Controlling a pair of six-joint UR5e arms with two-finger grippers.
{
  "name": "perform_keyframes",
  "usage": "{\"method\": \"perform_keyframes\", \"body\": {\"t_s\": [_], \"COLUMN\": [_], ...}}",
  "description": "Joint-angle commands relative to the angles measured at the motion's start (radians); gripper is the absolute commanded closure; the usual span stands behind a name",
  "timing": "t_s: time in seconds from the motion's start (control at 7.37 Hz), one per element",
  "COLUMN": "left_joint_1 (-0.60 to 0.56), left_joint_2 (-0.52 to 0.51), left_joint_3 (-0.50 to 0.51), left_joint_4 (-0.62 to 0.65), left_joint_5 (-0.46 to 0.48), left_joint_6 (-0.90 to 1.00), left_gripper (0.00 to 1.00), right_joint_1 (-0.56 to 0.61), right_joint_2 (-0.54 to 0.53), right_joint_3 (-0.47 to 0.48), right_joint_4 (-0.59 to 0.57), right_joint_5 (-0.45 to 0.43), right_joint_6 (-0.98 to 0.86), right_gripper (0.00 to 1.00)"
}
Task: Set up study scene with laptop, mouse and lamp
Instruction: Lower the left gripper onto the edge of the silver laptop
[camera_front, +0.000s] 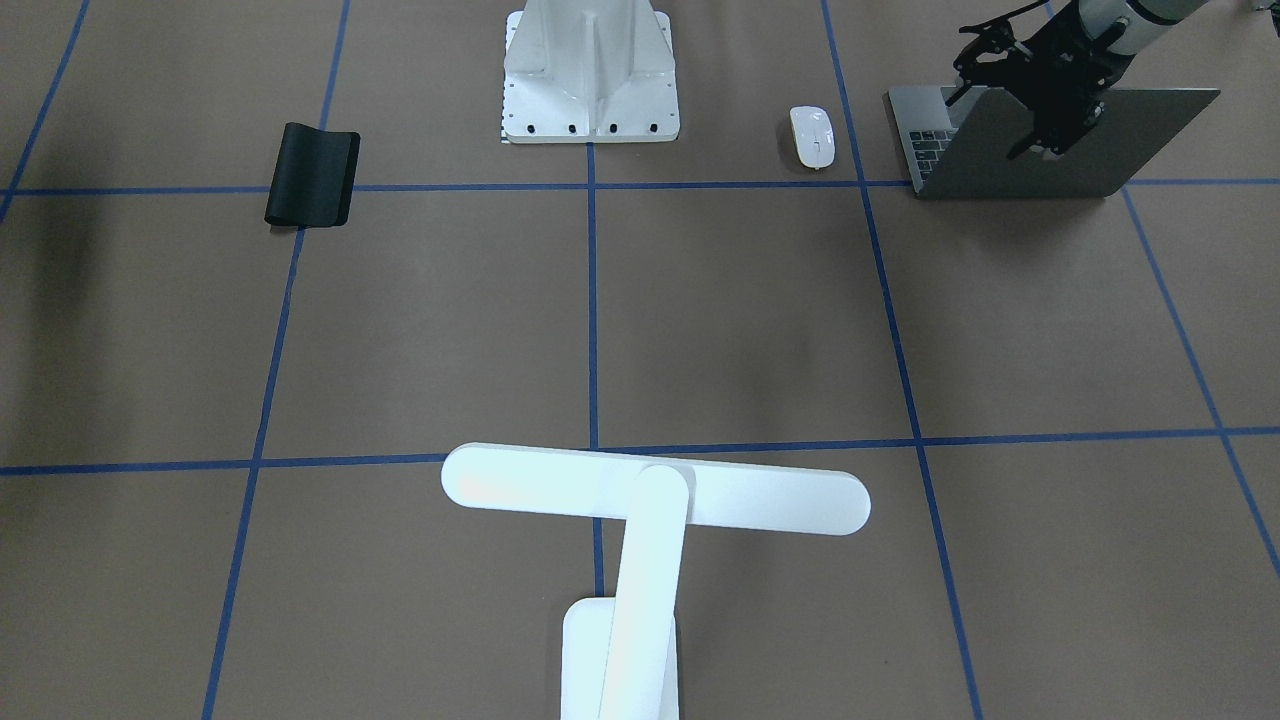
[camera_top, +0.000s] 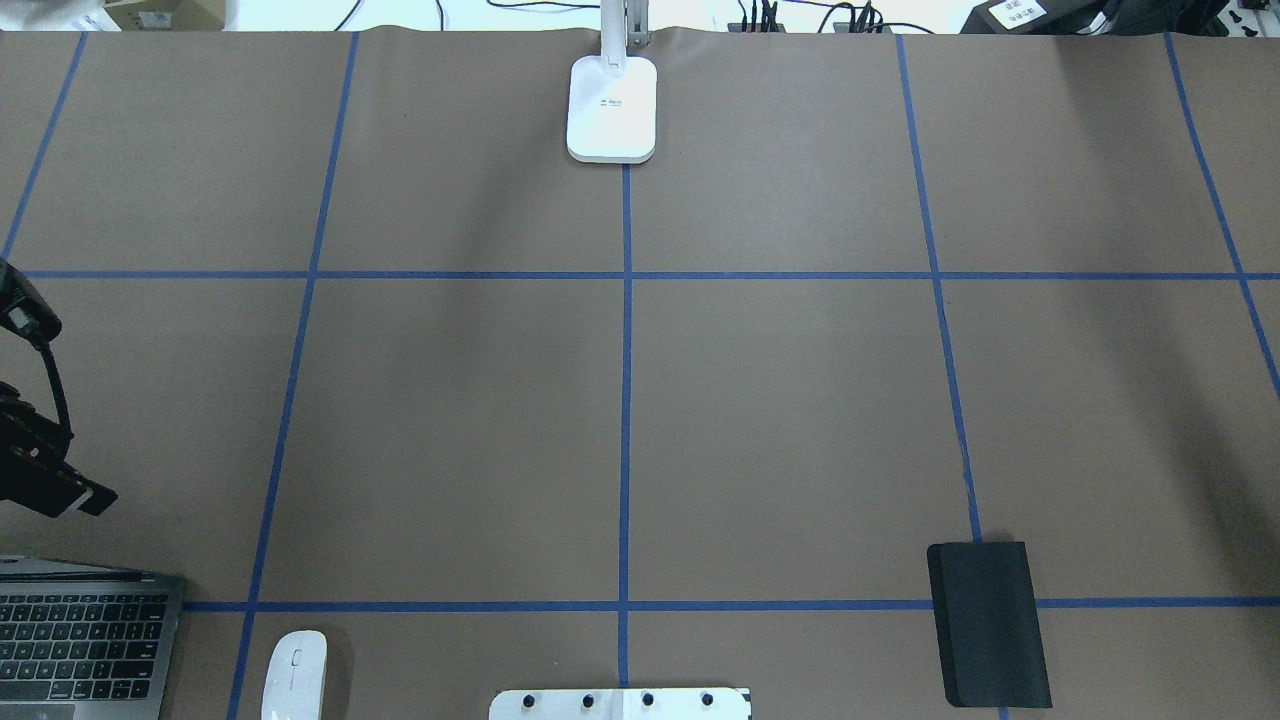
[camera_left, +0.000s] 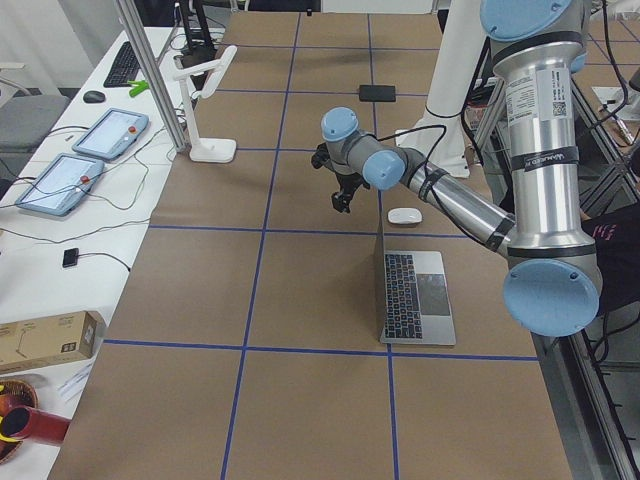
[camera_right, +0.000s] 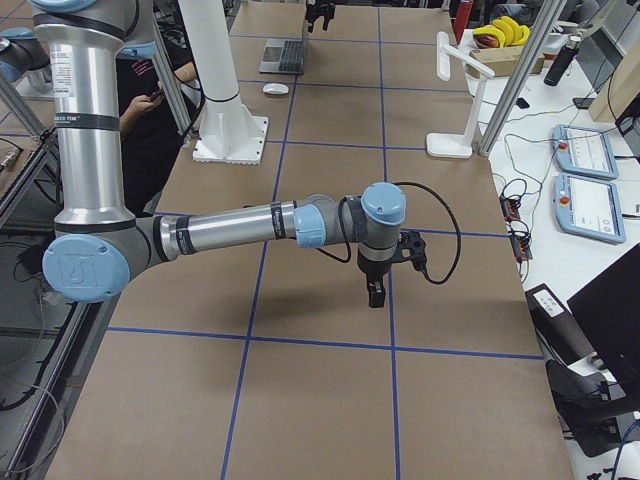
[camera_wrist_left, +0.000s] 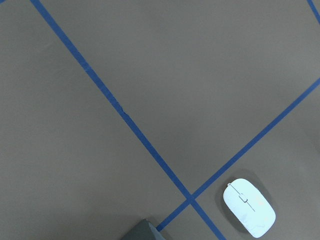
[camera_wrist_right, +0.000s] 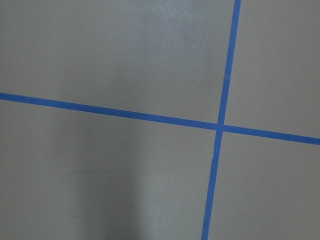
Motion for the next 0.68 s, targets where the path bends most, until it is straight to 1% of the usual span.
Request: {"method": "perform_keyframes", "body": {"t_s": [0.0,0.14,0.27,0.41,0.54], "left_joint_1": [0.015,0.015,0.013,0.015,0.015], "left_joint_2": [0.033,0.037,0.071,0.076,0.079], "left_joint_3": [-0.001,0.004,0.007,0.005,0.001], "left_joint_4": [0.0,0.01,0.003,0.001,-0.023], "left_joint_5": [-0.033,-0.106,-0.143,-0.148,-0.133], "left_joint_6": [0.006,0.003,0.0,0.0,0.008], "left_gripper": [0.0,0.0,0.01,0.01,0.01], "right_joint_1": [-0.001,-0.003,-0.003,-0.003,-0.004], "right_joint_2": [0.0,0.0,0.0,0.0,0.002], "right_joint_3": [0.0,0.0,0.0,0.0,0.0], "right_joint_4": [0.0,0.0,0.0,0.0,0.0], "right_joint_5": [0.0,0.0,0.0,0.0,0.0], "right_joint_6": [0.0,0.0,0.0,0.0,0.0], "right_gripper": [0.0,0.0,0.0,0.0,0.0]}}
